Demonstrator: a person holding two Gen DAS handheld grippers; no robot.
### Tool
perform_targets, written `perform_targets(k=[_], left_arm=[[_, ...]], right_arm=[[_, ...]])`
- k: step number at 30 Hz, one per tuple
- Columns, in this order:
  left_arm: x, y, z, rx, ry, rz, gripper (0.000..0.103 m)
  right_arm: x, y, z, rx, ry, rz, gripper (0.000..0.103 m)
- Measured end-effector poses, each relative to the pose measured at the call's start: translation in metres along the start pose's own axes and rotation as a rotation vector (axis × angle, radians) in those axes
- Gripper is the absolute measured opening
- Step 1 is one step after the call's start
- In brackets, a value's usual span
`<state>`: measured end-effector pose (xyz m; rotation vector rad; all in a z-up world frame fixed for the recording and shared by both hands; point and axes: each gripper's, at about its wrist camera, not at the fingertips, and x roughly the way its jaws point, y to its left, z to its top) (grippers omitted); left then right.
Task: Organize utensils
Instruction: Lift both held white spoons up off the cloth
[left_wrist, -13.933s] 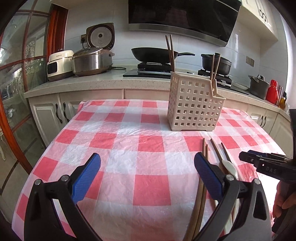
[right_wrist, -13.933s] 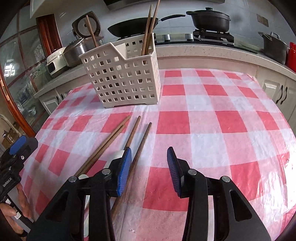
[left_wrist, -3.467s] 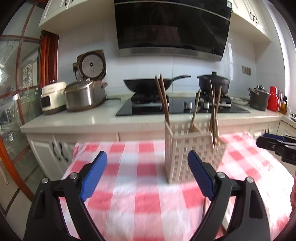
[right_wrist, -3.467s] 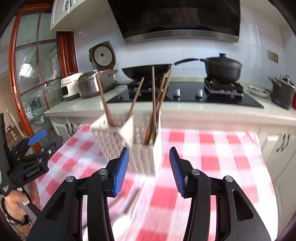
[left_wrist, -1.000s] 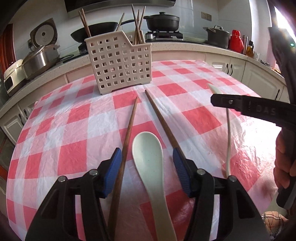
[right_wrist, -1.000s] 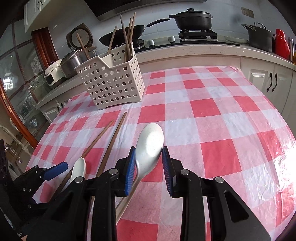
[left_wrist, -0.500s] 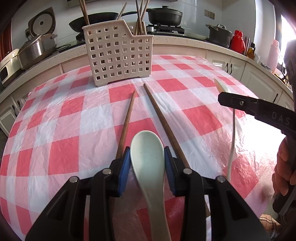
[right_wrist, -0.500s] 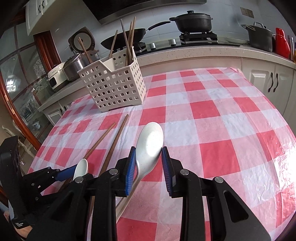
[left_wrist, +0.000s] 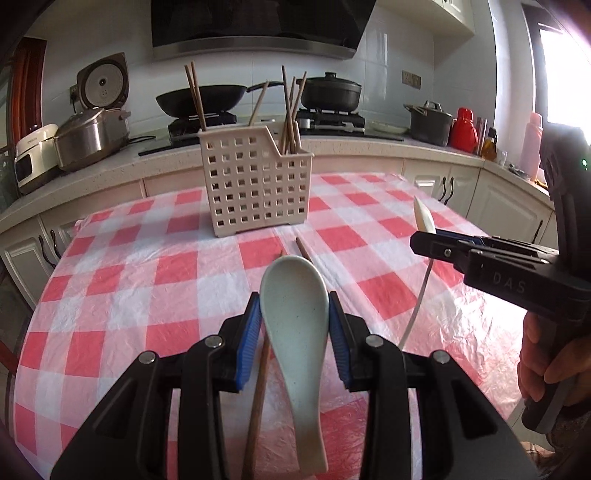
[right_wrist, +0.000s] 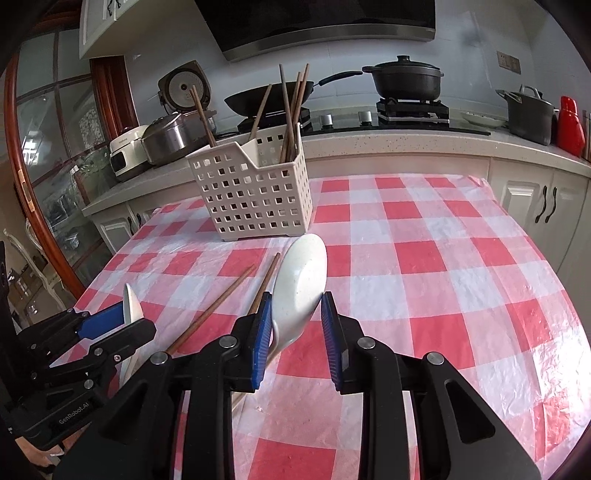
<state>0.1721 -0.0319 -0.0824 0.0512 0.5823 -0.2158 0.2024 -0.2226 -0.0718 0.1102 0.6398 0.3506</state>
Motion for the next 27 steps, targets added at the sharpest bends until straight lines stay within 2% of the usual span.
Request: perform_targets(k=[5,7,10,12,14,19,21,27], left_arm=[[-0.013,0.003,0.006,0.0,-0.05,0.015,0.034],[-0.017,0.003,0.008,0.008,-0.068,0.023,0.034],[-0.02,0.003,0.011,0.013,-0.079,0.026,0.034],[-0.02,0.003,0.012,0.012,-0.078,0.025,0.034],[-0.021,0.003,0.012,0.01,-0.08,0.024,0.034],[-0.023,0.007,0.013,0.008,-0.088,0.031,0.034],[-0.023,0.01,0.014,0.0,-0.093,0.033,0.034],[-0.022,0.009,0.013,0.016,-0.109,0.04,0.033]], right_arm=[[-0.006,0.005,0.005,-0.013,-0.016,-0.001,0.021],[-0.007,0.008,0.008,-0.025,-0.022,-0.003,0.013],[-0.007,0.01,0.01,-0.036,-0.033,-0.007,0.012],[-0.003,0.011,0.01,-0.042,-0.034,-0.004,0.007],[0.005,0.008,0.009,-0.031,-0.011,-0.001,0.006],[0.016,-0.008,0.006,0.021,0.057,-0.026,0.007],[0.018,-0.014,0.006,0.039,0.077,-0.044,0.013],[0.034,-0.025,-0.002,0.061,0.153,-0.058,0.013]])
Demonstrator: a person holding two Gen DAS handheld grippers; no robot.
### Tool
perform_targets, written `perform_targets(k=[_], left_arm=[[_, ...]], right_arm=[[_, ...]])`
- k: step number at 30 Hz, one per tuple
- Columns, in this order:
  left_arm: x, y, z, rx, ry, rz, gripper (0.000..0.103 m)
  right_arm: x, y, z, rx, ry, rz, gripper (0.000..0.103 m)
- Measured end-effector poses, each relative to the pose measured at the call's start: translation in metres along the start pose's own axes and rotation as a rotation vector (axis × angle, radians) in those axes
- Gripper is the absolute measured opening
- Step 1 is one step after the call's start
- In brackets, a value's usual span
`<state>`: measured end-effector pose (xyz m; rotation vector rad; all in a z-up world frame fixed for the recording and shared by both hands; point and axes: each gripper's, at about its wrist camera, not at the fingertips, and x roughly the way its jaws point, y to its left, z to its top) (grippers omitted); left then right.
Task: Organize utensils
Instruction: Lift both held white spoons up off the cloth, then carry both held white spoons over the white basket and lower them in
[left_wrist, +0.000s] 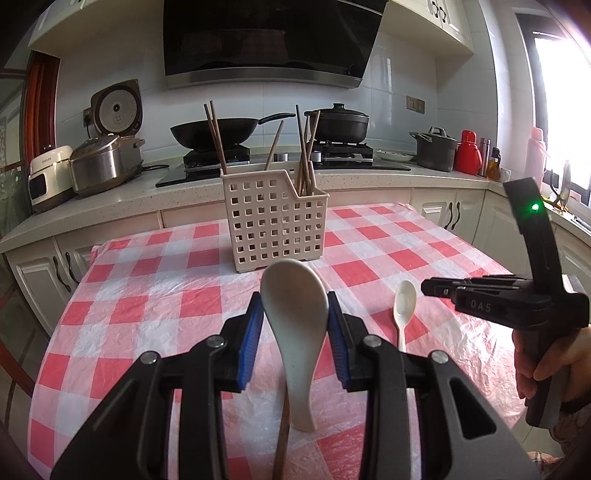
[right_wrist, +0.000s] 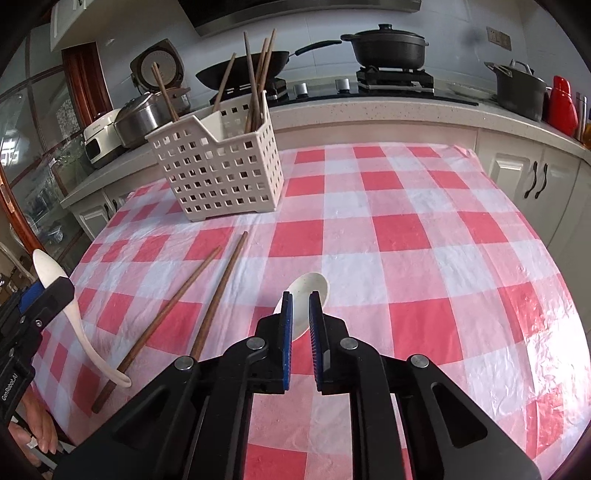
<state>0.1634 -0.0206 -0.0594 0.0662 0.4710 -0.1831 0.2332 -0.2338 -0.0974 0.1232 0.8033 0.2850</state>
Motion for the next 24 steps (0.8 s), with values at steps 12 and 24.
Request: perform_targets(k=[12,24], left_arm=[[0.001,0.003,0.006,0.006,-0.018,-0.01,0.015],[0.01,0.01,0.003,-0.013,-0.011,-0.034,0.014]], right_arm=[[0.034,-0.01,0.011,0.024,0.073,0.063,0.045],[0.024,-0.01,0.012,-0.003,0.007,0.067,0.006]])
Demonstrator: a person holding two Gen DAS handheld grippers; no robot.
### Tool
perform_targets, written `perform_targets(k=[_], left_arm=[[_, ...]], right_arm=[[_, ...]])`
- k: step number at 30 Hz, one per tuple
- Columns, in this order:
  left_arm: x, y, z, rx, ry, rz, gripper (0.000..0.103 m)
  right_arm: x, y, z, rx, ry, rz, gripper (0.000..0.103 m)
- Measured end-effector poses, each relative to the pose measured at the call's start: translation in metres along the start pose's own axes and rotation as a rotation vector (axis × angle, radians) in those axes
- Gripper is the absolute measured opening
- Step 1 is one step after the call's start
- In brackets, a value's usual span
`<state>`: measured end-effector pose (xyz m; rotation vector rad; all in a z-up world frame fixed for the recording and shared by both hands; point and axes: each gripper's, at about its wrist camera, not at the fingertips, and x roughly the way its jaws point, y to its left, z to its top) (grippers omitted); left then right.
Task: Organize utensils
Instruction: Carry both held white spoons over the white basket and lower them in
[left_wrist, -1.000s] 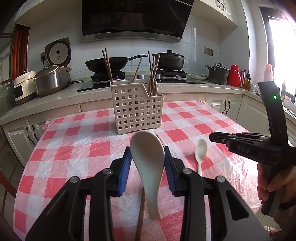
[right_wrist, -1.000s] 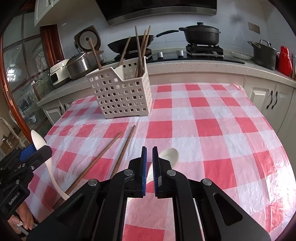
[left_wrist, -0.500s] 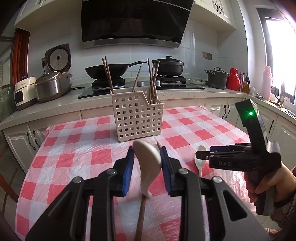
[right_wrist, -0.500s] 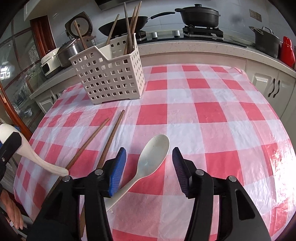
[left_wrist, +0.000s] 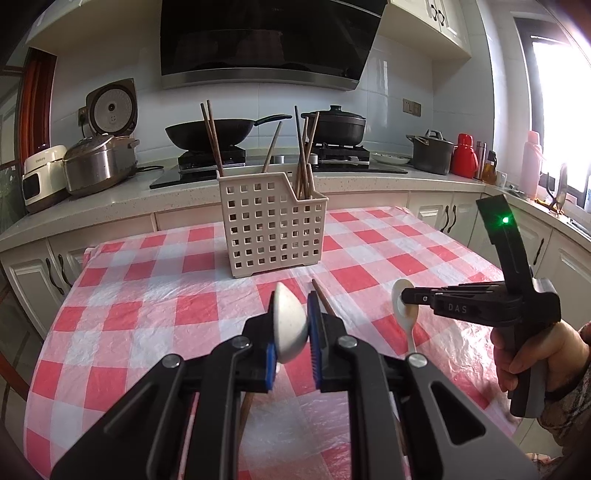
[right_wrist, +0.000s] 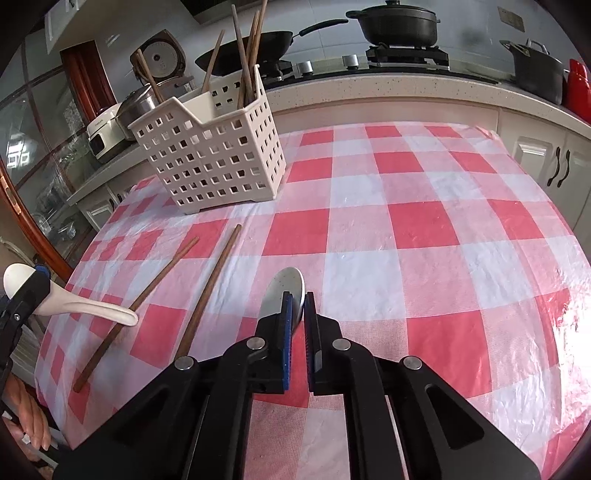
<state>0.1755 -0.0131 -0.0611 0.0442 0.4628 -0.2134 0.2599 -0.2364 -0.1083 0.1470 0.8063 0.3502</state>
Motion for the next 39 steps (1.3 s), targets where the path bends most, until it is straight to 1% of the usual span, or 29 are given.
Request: perform_targets(k=[3,7,12,17,22,25,33,39], left_arm=[[-0.007,0.002,0.005,-0.012,-0.027,-0.009,0.014],[-0.013,0.005,0.016,-0.024,-0.046,-0.031,0.014],[-0.011,0.009,0.032,-0.037,-0.051,-0.061,0.014],[-0.002,0.019,0.058,-0.049,-0.065,-0.071,0.014],[0.005,0.023,0.092,-0.029,-0.1,-0.06,0.014],[0.01,0.025,0.112,-0.02,-0.122,-0.055,0.014],[0.029,0.033,0.166,-0.031,-0.173,-0.057,0.014],[0.046,0.042,0.194,-0.049,-0.194,-0.059,0.014]], right_arm=[[-0.018,0.008,0.009,-0.023,-0.068,-0.011,0.005],[-0.039,0.02,0.024,-0.054,-0.162,-0.006,0.005],[-0.046,0.028,0.046,-0.079,-0.218,0.001,0.005],[-0.047,0.037,0.067,-0.102,-0.262,-0.008,0.005],[-0.053,0.044,0.088,-0.119,-0.367,-0.034,0.005],[-0.054,0.048,0.104,-0.129,-0.431,-0.059,0.005],[-0.039,0.059,0.138,-0.175,-0.505,-0.097,0.005],[-0.025,0.066,0.164,-0.19,-0.563,-0.113,0.005]])
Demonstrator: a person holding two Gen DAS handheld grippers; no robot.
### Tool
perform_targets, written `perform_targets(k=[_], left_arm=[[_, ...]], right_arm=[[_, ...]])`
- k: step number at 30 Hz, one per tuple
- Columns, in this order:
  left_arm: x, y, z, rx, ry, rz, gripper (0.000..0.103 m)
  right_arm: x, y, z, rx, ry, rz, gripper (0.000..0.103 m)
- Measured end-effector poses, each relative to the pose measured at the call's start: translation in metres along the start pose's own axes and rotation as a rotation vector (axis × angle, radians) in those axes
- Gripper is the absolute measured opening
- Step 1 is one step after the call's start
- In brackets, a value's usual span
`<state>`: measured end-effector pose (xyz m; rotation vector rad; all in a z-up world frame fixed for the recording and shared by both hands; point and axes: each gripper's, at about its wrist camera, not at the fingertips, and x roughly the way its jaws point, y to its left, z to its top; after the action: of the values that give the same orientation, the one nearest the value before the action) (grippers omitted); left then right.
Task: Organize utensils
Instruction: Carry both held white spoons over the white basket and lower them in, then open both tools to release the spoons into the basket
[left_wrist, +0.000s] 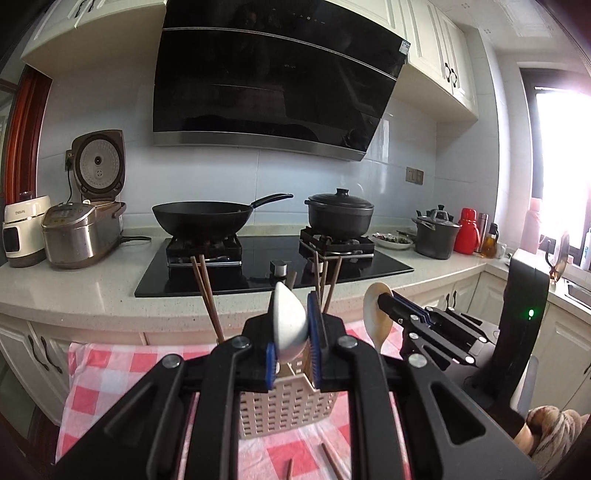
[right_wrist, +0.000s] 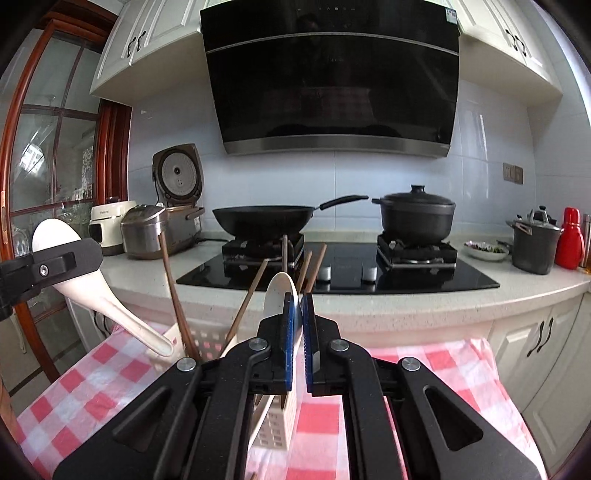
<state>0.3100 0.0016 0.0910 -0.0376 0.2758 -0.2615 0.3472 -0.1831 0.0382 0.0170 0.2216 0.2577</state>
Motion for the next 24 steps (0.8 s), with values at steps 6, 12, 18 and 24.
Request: perform_targets(k=[6,12,18,24], left_arm=[[0.03,0.024,0.01,-0.064,0.037,-0.026,0.014],[0.058,0.038,0.002,-0.066,0.111,-0.008,0.014],[0.08,0.045,-0.008,-0.072,0.169,-0.008,0.014],[0.094,0.045,-0.014,-0.043,0.22,0.012,0.021]], right_arm=[[0.031,0.002,0.007,-0.007,-0.026,-0.016,0.005],[0.053,0.004,0.002,0.007,-0.032,-0.015,0.005],[0.066,0.011,0.003,-0.031,-0.067,-0.036,0.005],[0.074,0.016,0.007,-0.067,-0.118,-0.059,0.005]])
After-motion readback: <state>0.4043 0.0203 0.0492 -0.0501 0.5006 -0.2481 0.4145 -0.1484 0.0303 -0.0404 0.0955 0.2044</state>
